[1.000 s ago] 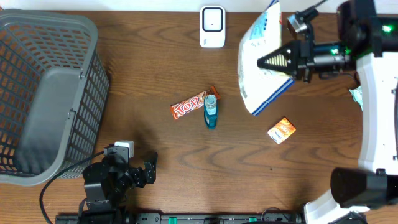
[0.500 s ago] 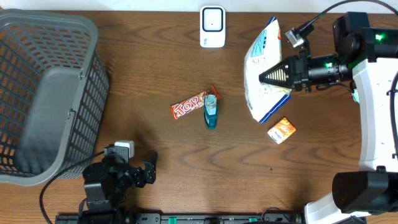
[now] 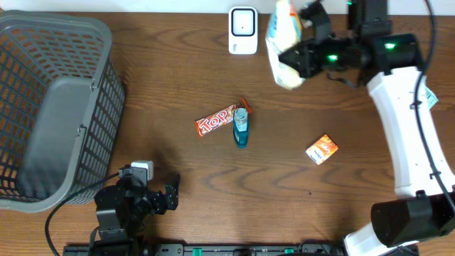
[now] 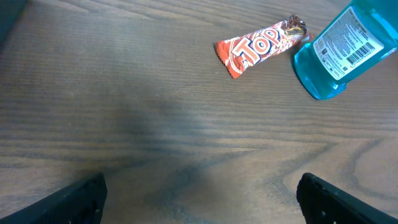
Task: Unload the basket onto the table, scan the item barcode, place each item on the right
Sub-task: 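Lift the snack bag and carry it up to the scanner face, then carry the snack bag to the far right and release it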
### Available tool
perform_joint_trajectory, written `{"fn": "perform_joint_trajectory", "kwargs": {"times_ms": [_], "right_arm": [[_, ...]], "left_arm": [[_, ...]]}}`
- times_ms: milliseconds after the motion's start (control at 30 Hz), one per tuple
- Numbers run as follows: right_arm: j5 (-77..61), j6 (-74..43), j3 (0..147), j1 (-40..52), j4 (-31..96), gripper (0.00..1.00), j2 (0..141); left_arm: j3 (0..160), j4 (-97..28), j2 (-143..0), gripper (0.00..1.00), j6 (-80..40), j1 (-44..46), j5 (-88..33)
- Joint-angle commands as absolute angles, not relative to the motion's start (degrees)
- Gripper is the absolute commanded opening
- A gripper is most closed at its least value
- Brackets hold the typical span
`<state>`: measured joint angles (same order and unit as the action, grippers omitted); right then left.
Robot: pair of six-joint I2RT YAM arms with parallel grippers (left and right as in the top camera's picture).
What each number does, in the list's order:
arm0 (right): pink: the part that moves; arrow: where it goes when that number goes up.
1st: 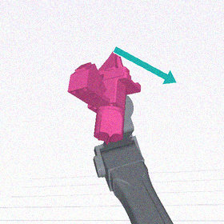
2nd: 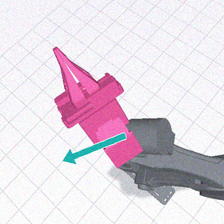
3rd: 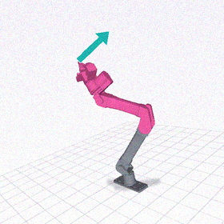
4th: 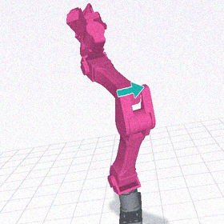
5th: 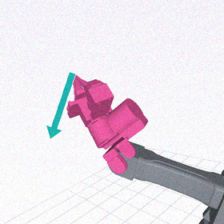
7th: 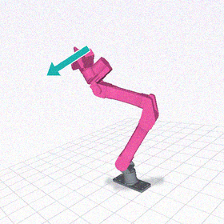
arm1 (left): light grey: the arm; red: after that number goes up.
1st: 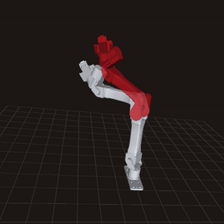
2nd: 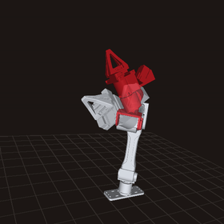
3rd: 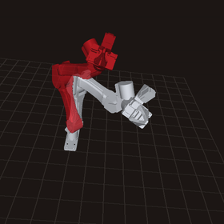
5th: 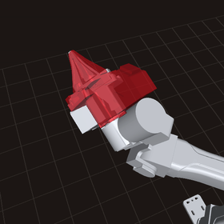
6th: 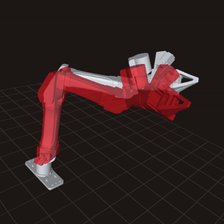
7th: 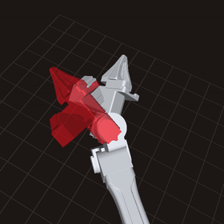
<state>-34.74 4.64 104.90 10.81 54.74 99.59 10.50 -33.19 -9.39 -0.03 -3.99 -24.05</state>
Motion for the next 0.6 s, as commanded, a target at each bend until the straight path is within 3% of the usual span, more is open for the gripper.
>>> {"fn": "perform_joint_trajectory", "kwargs": {"times_ms": [0,200,567], "right_arm": [[-18.6,0.7,104.5,15.8,48.1,0.01,100.6],[-6.3,0.6,104.5,22.2,30.1,0.01,107.0],[-4.3,-5.2,107.9,22.3,2.7,0.01,124.0]], "left_arm": [[10.6,-33.2,-9.3,0.98,-0.1,-4.2,-24.1],[10.6,-33.2,-9.3,0.98,-0.1,-4.2,-24.1],[10.6,-33.2,-9.3,0.98,-0.1,-4.2,-24.1]]}}
